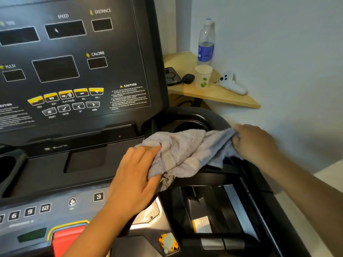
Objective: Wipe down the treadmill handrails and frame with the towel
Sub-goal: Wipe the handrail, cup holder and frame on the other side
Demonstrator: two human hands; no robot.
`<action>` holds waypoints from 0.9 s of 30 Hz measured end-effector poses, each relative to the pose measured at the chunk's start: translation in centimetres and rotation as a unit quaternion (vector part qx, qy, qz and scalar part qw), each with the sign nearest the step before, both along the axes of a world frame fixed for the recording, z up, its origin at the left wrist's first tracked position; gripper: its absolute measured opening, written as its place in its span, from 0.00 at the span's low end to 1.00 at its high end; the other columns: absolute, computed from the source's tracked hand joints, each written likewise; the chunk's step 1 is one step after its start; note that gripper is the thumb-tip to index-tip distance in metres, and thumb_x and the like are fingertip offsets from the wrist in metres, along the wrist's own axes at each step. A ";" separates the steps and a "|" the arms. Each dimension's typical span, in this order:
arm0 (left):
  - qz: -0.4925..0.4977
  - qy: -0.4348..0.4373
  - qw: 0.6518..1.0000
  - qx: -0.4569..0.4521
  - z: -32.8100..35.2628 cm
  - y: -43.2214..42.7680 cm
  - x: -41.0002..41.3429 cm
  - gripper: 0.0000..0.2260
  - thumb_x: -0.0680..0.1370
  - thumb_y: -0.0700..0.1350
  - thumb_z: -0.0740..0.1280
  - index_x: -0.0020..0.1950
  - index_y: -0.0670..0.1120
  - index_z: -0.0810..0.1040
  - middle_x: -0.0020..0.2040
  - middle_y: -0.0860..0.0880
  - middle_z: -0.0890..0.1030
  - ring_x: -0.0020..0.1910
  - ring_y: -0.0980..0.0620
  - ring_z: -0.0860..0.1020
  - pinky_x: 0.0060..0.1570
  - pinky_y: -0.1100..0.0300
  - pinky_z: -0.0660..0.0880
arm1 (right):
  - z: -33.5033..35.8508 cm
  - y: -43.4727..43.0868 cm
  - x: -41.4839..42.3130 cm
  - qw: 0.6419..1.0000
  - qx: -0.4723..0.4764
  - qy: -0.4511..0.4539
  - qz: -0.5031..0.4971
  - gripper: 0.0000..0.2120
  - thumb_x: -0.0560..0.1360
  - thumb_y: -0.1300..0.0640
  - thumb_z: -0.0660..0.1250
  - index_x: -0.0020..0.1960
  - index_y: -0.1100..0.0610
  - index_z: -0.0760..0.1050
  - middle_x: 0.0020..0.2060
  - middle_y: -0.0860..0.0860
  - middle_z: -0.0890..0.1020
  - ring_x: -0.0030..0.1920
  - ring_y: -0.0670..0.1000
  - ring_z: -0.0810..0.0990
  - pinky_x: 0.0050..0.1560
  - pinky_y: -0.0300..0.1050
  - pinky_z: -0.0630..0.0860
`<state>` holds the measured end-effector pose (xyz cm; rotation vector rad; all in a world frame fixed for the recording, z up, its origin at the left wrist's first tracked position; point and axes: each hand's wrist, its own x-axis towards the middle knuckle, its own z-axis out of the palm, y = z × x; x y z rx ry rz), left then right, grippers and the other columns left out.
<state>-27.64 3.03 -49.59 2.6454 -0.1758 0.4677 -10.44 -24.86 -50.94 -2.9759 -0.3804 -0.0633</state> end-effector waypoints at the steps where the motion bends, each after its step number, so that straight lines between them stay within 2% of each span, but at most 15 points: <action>1: 0.001 0.003 1.000 0.018 0.0 -0.1 0.1 0.20 0.76 0.50 0.61 0.68 0.49 0.72 0.57 0.54 0.74 0.53 0.56 0.68 0.53 0.65 0.65 | -0.1 1.3 1.2 0.999 0.022 0.012 -0.036 0.10 0.80 0.53 0.54 0.54 0.55 0.71 0.48 0.58 0.78 0.47 0.61 0.78 0.42 0.47 0.69; 4: 0.007 0.007 0.999 0.035 0.0 -0.1 0.1 0.20 0.76 0.50 0.61 0.67 0.48 0.74 0.58 0.53 0.73 0.54 0.56 0.67 0.53 0.62 0.66 | -0.2 6.0 3.0 0.996 0.079 -0.012 -0.031 0.12 0.78 0.53 0.59 0.60 0.54 0.66 0.51 0.59 0.78 0.49 0.63 0.79 0.43 0.51 0.73; 7: 0.011 0.003 0.999 0.039 0.0 0.0 0.0 0.22 0.74 0.50 0.60 0.66 0.45 0.75 0.62 0.50 0.72 0.59 0.54 0.67 0.59 0.61 0.66 | -0.9 8.5 2.3 0.994 0.032 -0.093 0.057 0.15 0.78 0.56 0.61 0.63 0.55 0.64 0.52 0.58 0.78 0.47 0.61 0.80 0.39 0.49 0.72; 9: 0.008 0.001 0.999 0.038 0.0 0.2 0.1 0.23 0.75 0.50 0.60 0.68 0.43 0.75 0.69 0.48 0.70 0.68 0.51 0.67 0.65 0.57 0.64 | -0.7 7.1 2.4 0.993 0.048 -0.082 0.077 0.10 0.78 0.56 0.61 0.59 0.54 0.68 0.49 0.56 0.78 0.46 0.60 0.79 0.39 0.47 0.69; 12: -0.006 0.023 0.999 0.045 -0.2 0.3 0.3 0.25 0.75 0.51 0.59 0.71 0.44 0.73 0.76 0.46 0.65 0.76 0.47 0.62 0.70 0.49 0.63 | -0.2 2.0 2.7 0.986 0.152 -0.061 0.040 0.01 0.77 0.57 0.62 0.49 0.52 0.71 0.43 0.54 0.77 0.42 0.58 0.76 0.39 0.46 0.69; 14: -0.005 0.036 0.996 0.079 -0.4 0.4 0.4 0.26 0.74 0.52 0.60 0.71 0.46 0.72 0.75 0.45 0.67 0.75 0.44 0.65 0.70 0.44 0.64 | -0.6 -1.5 1.2 0.986 0.156 -0.048 0.031 0.03 0.76 0.57 0.64 0.44 0.52 0.72 0.39 0.53 0.77 0.40 0.58 0.76 0.38 0.47 0.72; 16: -0.009 0.048 0.993 0.104 -0.2 0.0 0.6 0.26 0.73 0.54 0.61 0.69 0.46 0.73 0.71 0.44 0.72 0.72 0.43 0.69 0.70 0.43 0.64 | -1.3 -4.1 -1.0 0.992 0.121 -0.006 0.026 0.05 0.75 0.58 0.66 0.42 0.51 0.72 0.37 0.52 0.76 0.39 0.58 0.77 0.37 0.47 0.71; 18: -0.039 0.053 0.991 0.120 -0.1 -1.3 1.1 0.25 0.72 0.54 0.62 0.67 0.47 0.74 0.67 0.45 0.76 0.69 0.44 0.72 0.71 0.44 0.63 | -0.8 -5.7 -2.7 0.997 0.076 0.027 0.007 0.04 0.75 0.59 0.66 0.42 0.52 0.75 0.38 0.52 0.74 0.40 0.59 0.77 0.37 0.47 0.70; 19: -0.058 0.060 0.989 0.119 -0.1 -2.3 1.5 0.25 0.71 0.54 0.63 0.67 0.48 0.73 0.65 0.46 0.77 0.67 0.44 0.73 0.70 0.44 0.64 | 0.0 -5.9 -3.5 0.997 0.067 0.025 -0.006 0.04 0.75 0.60 0.65 0.46 0.54 0.79 0.40 0.54 0.75 0.41 0.59 0.78 0.38 0.46 0.71; 21: -0.086 0.078 0.987 0.107 -0.2 -4.9 2.4 0.24 0.71 0.54 0.63 0.67 0.49 0.73 0.64 0.47 0.78 0.65 0.44 0.74 0.67 0.44 0.69 | 1.5 -5.0 -5.3 0.991 0.126 0.001 -0.036 0.12 0.77 0.59 0.62 0.57 0.58 0.79 0.49 0.59 0.79 0.49 0.61 0.79 0.47 0.49 0.74; 23: -0.115 0.091 0.982 0.117 -0.5 -7.7 3.1 0.25 0.71 0.53 0.63 0.68 0.49 0.72 0.65 0.46 0.76 0.65 0.42 0.73 0.65 0.44 0.69 | 2.3 -2.0 -7.7 0.974 0.220 0.037 -0.049 0.19 0.80 0.48 0.57 0.63 0.58 0.74 0.55 0.61 0.80 0.54 0.62 0.78 0.54 0.52 0.75; 25: -0.157 0.097 0.973 0.136 -0.7 -9.8 3.4 0.30 0.70 0.52 0.63 0.71 0.47 0.70 0.70 0.46 0.72 0.69 0.42 0.70 0.69 0.46 0.64 | 1.3 1.2 -9.2 0.961 0.240 0.123 -0.056 0.36 0.72 0.31 0.47 0.67 0.56 0.66 0.60 0.60 0.76 0.59 0.62 0.75 0.60 0.57 0.72; 27: -0.195 0.090 0.969 0.120 -0.7 -9.7 3.2 0.33 0.71 0.53 0.64 0.75 0.45 0.65 0.74 0.47 0.67 0.74 0.45 0.64 0.75 0.49 0.58 | -0.6 2.9 -7.5 0.960 0.216 0.147 -0.101 0.47 0.65 0.24 0.42 0.73 0.54 0.58 0.70 0.60 0.66 0.69 0.63 0.65 0.68 0.64 0.64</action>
